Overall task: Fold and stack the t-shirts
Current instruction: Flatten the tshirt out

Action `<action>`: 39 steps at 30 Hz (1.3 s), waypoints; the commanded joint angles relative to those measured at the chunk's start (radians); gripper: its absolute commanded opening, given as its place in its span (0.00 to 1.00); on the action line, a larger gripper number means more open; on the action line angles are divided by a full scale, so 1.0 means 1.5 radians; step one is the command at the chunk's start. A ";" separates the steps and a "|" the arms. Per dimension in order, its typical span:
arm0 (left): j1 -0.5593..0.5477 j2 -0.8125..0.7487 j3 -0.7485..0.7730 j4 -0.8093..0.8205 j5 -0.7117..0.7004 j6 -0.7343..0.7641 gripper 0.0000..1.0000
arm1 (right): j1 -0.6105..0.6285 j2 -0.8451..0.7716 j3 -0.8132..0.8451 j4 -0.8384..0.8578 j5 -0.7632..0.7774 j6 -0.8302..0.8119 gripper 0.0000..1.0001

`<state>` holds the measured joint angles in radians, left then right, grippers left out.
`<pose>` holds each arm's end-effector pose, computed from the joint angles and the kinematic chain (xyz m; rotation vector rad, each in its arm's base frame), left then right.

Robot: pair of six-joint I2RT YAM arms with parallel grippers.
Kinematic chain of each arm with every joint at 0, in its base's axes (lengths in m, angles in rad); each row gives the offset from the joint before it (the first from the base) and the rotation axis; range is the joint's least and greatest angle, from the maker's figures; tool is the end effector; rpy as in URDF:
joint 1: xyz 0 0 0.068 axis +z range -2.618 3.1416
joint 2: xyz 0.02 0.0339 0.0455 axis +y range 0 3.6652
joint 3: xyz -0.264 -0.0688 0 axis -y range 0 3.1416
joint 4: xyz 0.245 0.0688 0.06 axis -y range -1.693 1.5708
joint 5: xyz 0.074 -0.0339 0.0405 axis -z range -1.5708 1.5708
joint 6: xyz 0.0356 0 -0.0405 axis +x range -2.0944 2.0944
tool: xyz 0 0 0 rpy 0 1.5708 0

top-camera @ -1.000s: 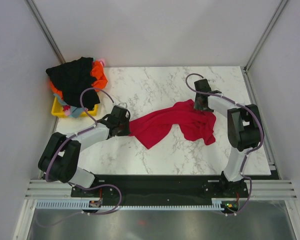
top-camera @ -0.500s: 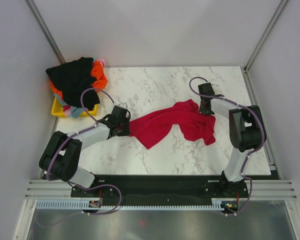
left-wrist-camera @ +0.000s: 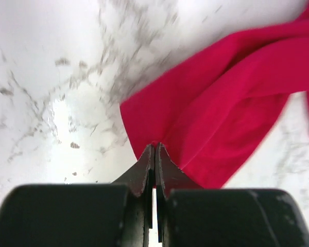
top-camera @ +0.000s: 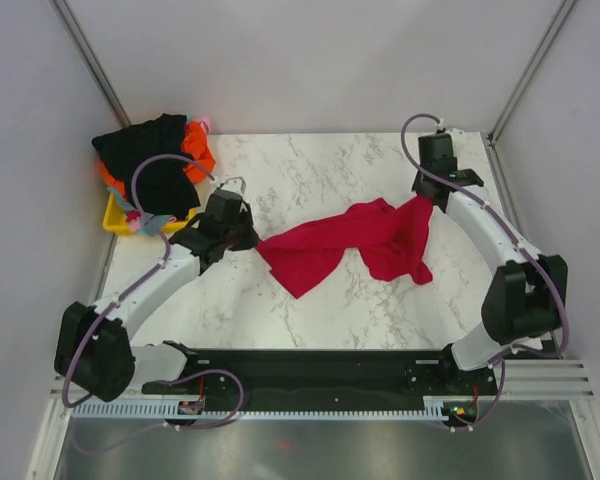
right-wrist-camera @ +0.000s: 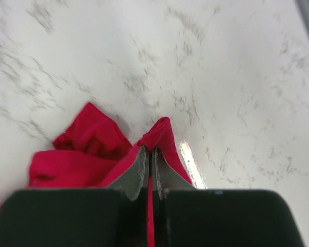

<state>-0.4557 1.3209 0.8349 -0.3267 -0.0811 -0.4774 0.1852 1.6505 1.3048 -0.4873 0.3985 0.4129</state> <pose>0.2479 -0.1183 0.2284 -0.0650 2.4072 -0.3441 0.3600 0.0534 0.2711 0.4438 2.2857 -0.1836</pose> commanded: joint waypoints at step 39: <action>0.048 -0.092 0.568 -0.076 -0.009 0.374 0.02 | 0.004 -0.342 0.235 0.163 -0.072 -0.191 0.02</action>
<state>-0.4370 1.0542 1.7004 -0.4335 -0.0566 0.0208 0.1898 0.9642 1.7134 -0.2790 0.2707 0.1577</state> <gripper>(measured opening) 0.029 0.018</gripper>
